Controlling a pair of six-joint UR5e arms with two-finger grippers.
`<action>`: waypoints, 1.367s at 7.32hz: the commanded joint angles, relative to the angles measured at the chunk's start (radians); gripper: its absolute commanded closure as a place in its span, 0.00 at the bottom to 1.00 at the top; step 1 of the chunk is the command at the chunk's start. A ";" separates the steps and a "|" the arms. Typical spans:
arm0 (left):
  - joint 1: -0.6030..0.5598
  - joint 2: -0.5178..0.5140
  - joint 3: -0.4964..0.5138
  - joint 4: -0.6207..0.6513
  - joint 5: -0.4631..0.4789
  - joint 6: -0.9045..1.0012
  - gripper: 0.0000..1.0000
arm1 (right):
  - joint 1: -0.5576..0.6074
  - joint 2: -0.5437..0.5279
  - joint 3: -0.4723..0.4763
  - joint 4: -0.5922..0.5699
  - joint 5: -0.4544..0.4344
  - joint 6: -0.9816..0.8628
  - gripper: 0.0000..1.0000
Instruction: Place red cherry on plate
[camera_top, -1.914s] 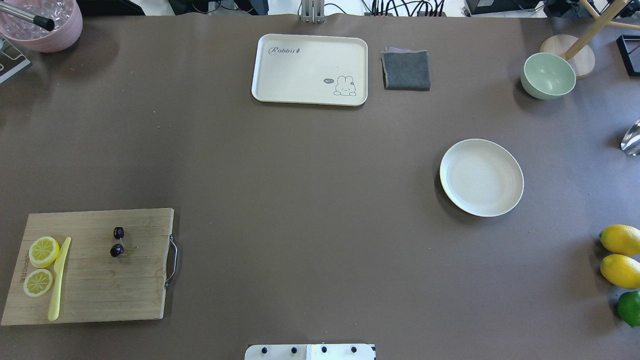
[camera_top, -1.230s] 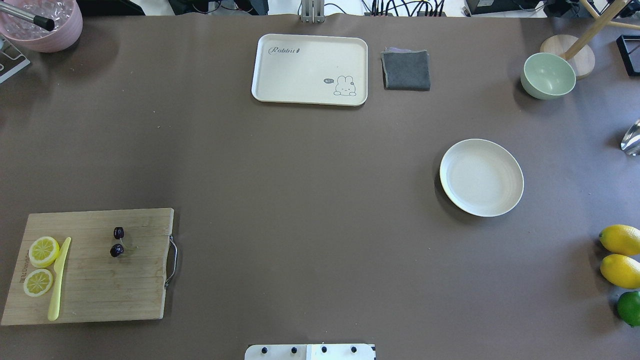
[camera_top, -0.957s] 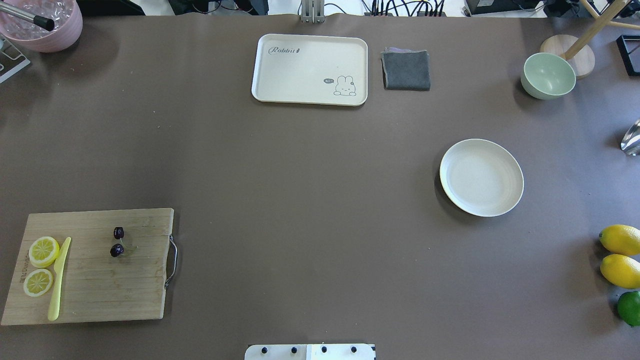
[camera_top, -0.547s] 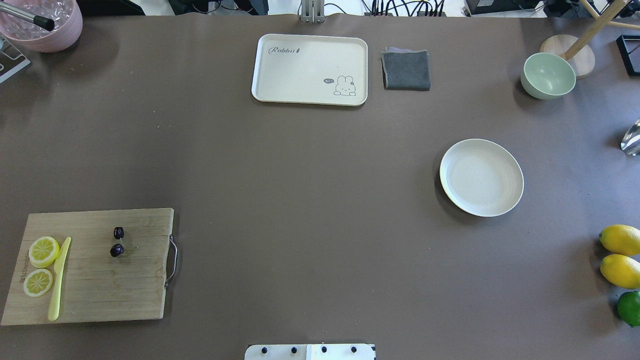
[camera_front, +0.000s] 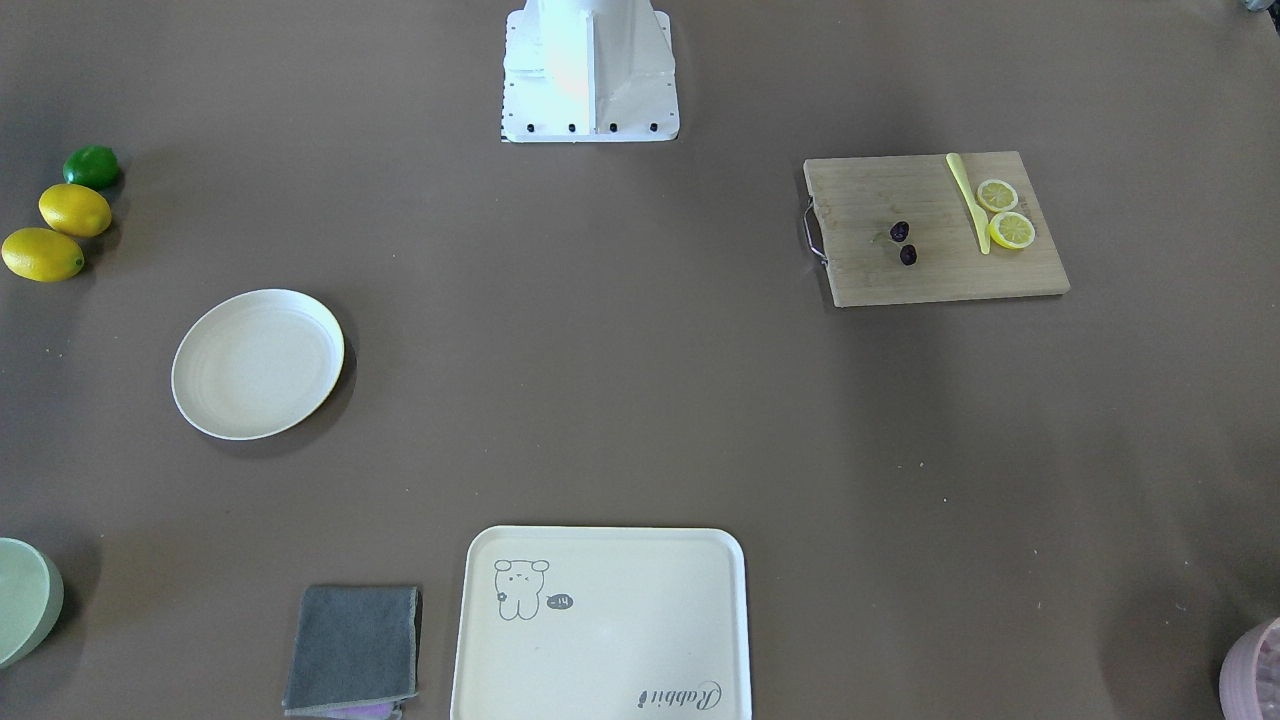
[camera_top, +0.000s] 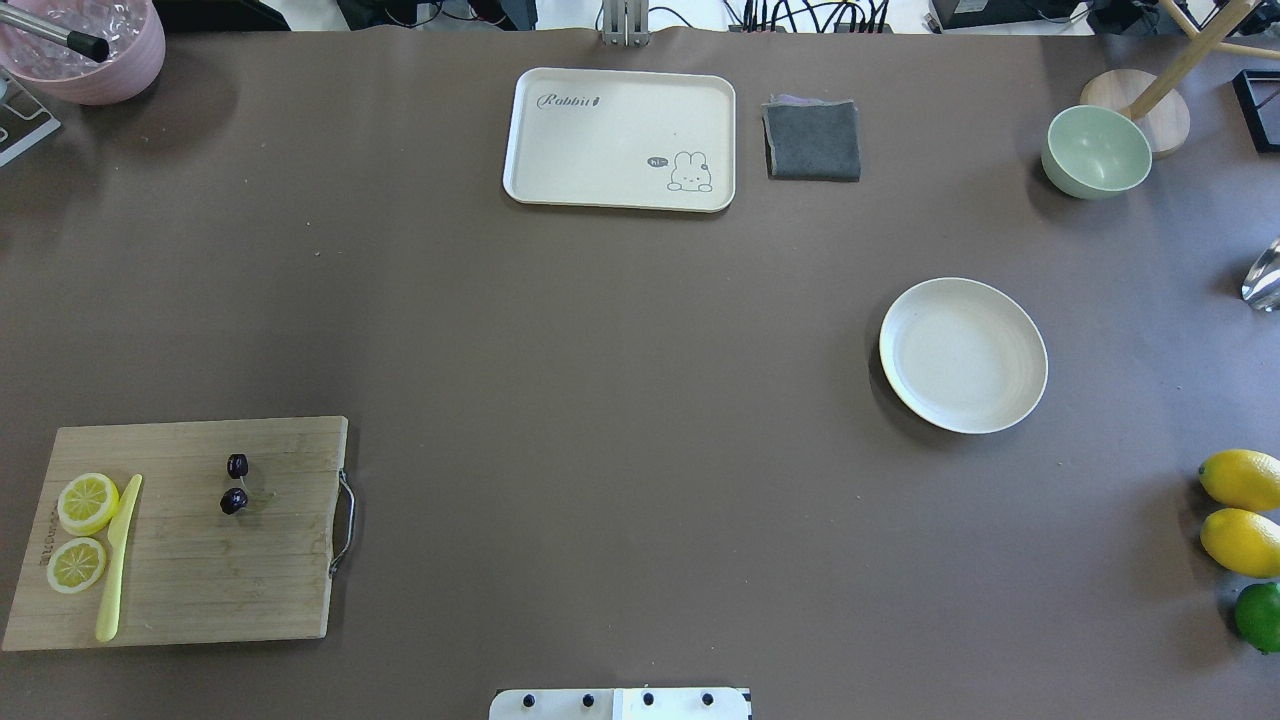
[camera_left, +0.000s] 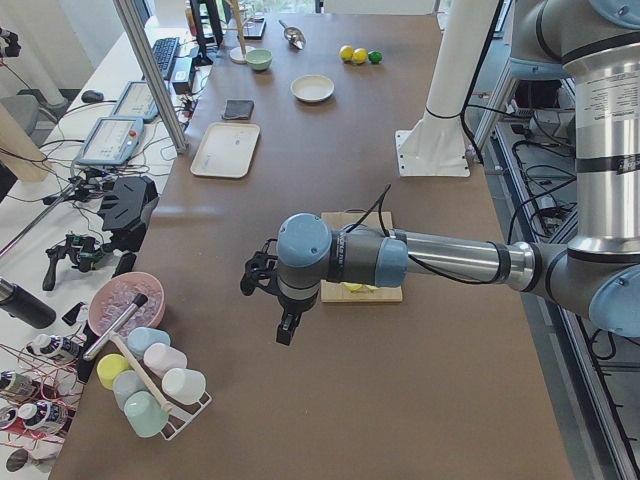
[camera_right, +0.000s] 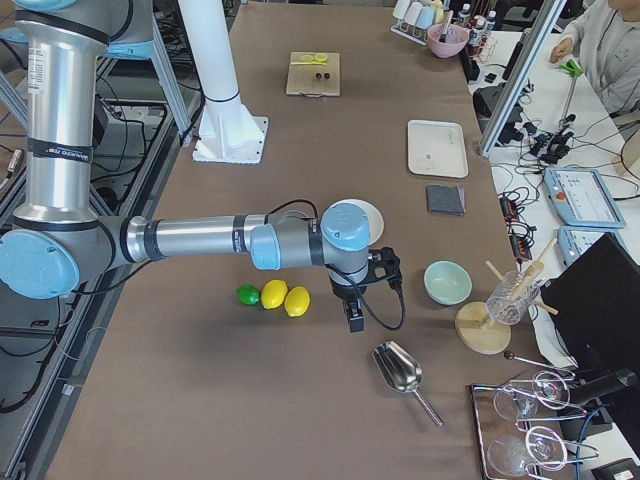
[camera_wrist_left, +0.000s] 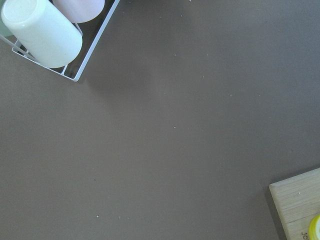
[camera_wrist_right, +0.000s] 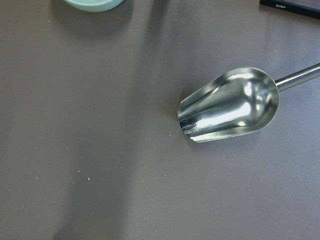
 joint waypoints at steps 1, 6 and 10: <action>0.000 0.006 -0.006 -0.002 -0.001 0.000 0.02 | 0.000 -0.005 -0.002 0.002 0.002 0.003 0.00; -0.001 0.006 -0.014 -0.001 -0.001 0.000 0.02 | -0.002 -0.016 -0.031 0.025 0.026 0.002 0.00; 0.002 0.005 -0.013 -0.002 -0.001 -0.003 0.02 | -0.037 -0.021 -0.053 0.123 0.069 0.014 0.00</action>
